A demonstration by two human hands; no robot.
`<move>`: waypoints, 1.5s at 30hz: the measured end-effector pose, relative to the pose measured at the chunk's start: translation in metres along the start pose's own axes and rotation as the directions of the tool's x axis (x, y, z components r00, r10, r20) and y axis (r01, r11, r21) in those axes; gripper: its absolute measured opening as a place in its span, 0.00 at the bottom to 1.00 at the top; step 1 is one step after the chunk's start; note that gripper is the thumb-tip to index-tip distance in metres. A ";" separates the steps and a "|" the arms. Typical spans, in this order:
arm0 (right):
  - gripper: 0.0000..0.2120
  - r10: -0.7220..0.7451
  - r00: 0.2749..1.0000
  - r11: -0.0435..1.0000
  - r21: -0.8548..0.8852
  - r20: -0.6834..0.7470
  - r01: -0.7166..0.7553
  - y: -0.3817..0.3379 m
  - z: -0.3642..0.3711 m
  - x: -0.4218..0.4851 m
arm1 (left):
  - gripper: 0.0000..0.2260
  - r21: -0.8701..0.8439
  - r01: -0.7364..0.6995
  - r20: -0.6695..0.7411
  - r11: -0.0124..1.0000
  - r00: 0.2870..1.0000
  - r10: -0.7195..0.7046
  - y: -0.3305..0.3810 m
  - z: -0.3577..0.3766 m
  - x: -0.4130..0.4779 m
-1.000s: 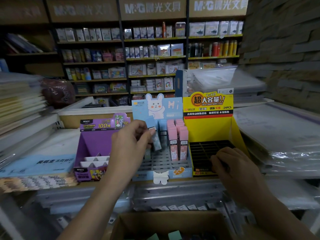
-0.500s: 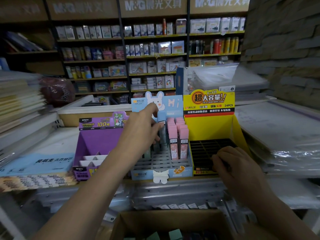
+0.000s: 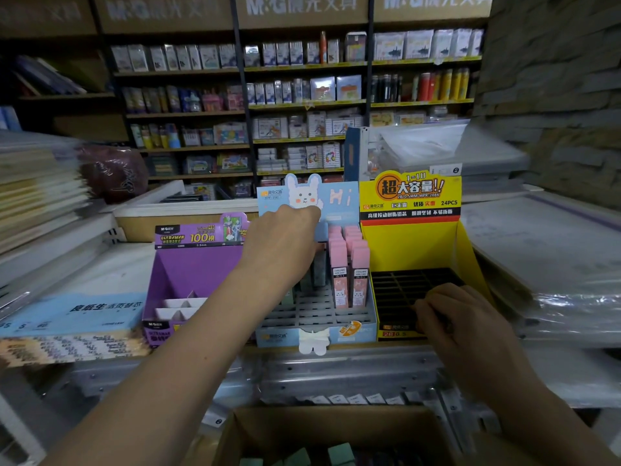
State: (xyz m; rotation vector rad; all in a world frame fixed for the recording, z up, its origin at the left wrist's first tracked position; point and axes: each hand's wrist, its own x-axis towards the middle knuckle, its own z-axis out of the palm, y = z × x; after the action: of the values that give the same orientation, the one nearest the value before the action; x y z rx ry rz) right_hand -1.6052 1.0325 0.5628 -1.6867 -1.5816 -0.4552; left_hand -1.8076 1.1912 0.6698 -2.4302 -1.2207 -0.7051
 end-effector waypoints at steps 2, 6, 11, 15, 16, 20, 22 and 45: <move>0.11 0.000 1.000 1.000 0.009 0.007 0.000 0.001 0.000 0.000 | 0.05 -0.011 -0.001 -0.007 1.000 1.000 0.001 -0.001 -0.001 0.000; 0.15 -0.015 0.999 0.999 0.040 0.028 0.014 0.001 -0.003 0.001 | 0.09 -0.039 0.008 0.000 0.999 1.000 -0.008 -0.002 -0.004 -0.001; 0.14 -0.077 0.993 0.997 0.002 0.089 0.077 0.003 -0.003 -0.003 | 0.07 -0.084 0.010 0.011 0.996 1.000 -0.009 -0.003 -0.005 -0.001; 0.18 -0.117 0.985 0.990 -0.069 0.127 0.126 0.008 0.000 -0.008 | 0.08 -0.127 -0.020 -0.020 0.992 1.000 0.018 -0.005 -0.006 -0.001; 0.19 -0.123 0.984 0.988 -0.075 0.131 0.134 0.009 0.000 -0.008 | 0.09 -0.145 -0.020 -0.012 0.989 1.000 0.019 -0.006 -0.007 -0.001; 0.18 -0.131 0.981 0.987 -0.071 0.140 0.142 0.014 0.002 -0.008 | 0.07 -0.260 0.009 0.069 0.965 0.998 0.010 -0.015 -0.012 0.005; 0.18 -0.130 0.982 0.987 -0.075 0.136 0.141 0.015 0.003 -0.007 | 0.07 -0.291 0.011 0.087 0.957 0.996 0.015 -0.019 -0.013 0.007; 0.15 -0.121 0.991 0.986 -0.103 0.064 0.128 0.016 0.011 -0.009 | 0.06 -0.345 -0.115 -0.023 0.931 0.993 0.115 -0.026 0.000 0.004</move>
State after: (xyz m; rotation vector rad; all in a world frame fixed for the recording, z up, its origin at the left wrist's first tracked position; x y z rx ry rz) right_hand -1.5944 1.0358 0.5451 -1.7001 -1.7390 -0.5683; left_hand -1.8270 1.2090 0.6736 -2.7549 -1.0111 -0.9573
